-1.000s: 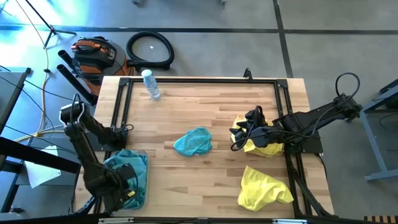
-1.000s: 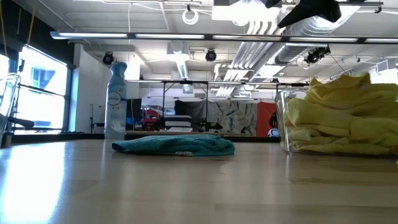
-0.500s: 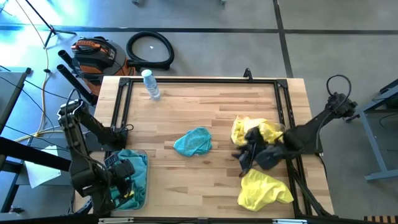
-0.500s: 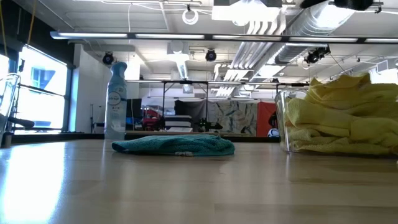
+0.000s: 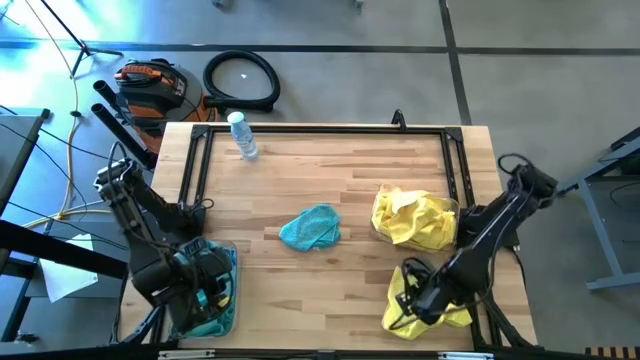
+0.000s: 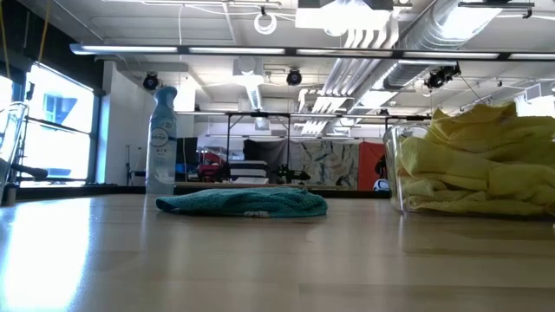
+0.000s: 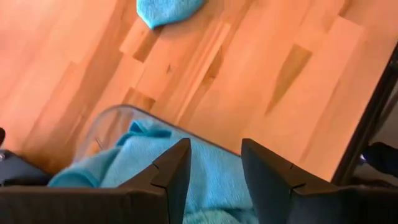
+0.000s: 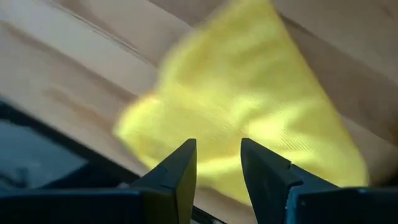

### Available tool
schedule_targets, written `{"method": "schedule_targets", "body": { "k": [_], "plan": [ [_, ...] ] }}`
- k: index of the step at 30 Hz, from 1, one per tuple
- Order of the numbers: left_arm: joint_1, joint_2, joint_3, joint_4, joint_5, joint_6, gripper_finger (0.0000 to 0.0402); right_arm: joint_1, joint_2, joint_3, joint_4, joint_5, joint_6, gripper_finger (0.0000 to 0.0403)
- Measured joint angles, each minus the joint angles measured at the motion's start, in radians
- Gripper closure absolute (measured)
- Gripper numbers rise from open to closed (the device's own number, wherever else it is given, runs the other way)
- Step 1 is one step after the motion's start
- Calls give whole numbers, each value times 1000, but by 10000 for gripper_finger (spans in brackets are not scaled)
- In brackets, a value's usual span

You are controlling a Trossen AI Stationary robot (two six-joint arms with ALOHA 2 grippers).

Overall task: Sort microfiber towel by color & place in baskets
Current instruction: Put the yellow microfiber towel into the right transparent bin

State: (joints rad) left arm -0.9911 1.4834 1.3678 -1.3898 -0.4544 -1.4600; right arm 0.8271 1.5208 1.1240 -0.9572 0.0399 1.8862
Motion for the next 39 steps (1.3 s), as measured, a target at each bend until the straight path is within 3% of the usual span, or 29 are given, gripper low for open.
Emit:
{"method": "schedule_targets", "body": {
  "k": [14,21,29,35,39],
  "plan": [
    [70,0,1,3,-16,78,269,130,75,0,-66,-105,334,276],
    [75,-1,1,4,-42,94,269,161,75,-71,24,-139,395,211],
    [75,-1,1,6,-43,93,269,154,132,-192,266,-148,387,145],
    [75,-1,1,10,-47,93,269,144,225,-220,336,-180,384,145],
    [75,-1,1,13,-54,93,269,114,250,-193,333,-165,355,185]
  ]
}}
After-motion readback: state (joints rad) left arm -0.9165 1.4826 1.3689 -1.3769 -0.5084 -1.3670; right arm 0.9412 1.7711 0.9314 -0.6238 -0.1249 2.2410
